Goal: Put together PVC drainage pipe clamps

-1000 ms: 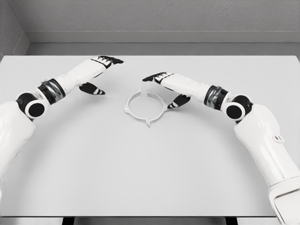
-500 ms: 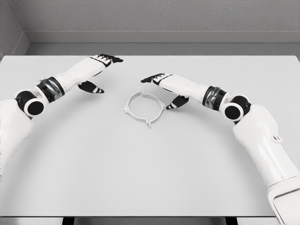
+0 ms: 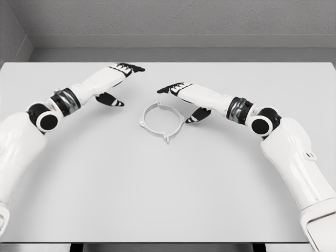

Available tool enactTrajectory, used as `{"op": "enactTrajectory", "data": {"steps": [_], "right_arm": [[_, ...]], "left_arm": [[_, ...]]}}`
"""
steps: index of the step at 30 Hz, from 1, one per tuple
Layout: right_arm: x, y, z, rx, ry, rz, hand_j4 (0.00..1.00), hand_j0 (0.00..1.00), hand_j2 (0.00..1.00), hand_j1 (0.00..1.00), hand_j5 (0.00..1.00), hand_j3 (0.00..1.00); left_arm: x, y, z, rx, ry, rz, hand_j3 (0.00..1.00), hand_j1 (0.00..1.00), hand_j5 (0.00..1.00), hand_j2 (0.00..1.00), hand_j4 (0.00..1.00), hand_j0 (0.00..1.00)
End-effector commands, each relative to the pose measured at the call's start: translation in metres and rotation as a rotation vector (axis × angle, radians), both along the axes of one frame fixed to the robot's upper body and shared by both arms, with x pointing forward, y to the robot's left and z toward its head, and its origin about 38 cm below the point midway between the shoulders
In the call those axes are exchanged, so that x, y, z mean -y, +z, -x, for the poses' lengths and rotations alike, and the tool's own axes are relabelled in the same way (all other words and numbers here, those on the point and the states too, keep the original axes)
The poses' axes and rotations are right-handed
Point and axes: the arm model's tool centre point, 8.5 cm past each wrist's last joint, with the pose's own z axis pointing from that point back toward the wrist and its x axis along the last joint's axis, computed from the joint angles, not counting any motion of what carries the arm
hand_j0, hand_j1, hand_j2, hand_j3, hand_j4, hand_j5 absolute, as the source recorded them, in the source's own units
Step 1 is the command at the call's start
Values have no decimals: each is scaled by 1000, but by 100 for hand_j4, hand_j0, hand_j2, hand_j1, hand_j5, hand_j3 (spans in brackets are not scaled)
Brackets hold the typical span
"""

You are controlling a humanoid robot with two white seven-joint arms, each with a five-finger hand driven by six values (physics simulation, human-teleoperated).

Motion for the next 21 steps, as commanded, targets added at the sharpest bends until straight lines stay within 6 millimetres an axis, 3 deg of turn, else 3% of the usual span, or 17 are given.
{"op": "enactTrajectory", "data": {"steps": [1, 7, 21], "right_arm": [[-1, 0, 0, -3, 0, -8, 100, 100, 100, 100, 100, 100], [-4, 1, 0, 1, 11, 3, 100, 100, 100, 100, 100, 100], [-8, 1, -1, 0, 19, 10, 100, 100, 100, 100, 100, 100]], "left_arm": [[1, -1, -1, -7, 5, 13, 100, 100, 100, 100, 100, 100], [-4, 8, -5, 11, 13, 9, 100, 100, 100, 100, 100, 100], [-7, 8, -8, 7, 22, 5, 100, 100, 100, 100, 100, 100]]}}
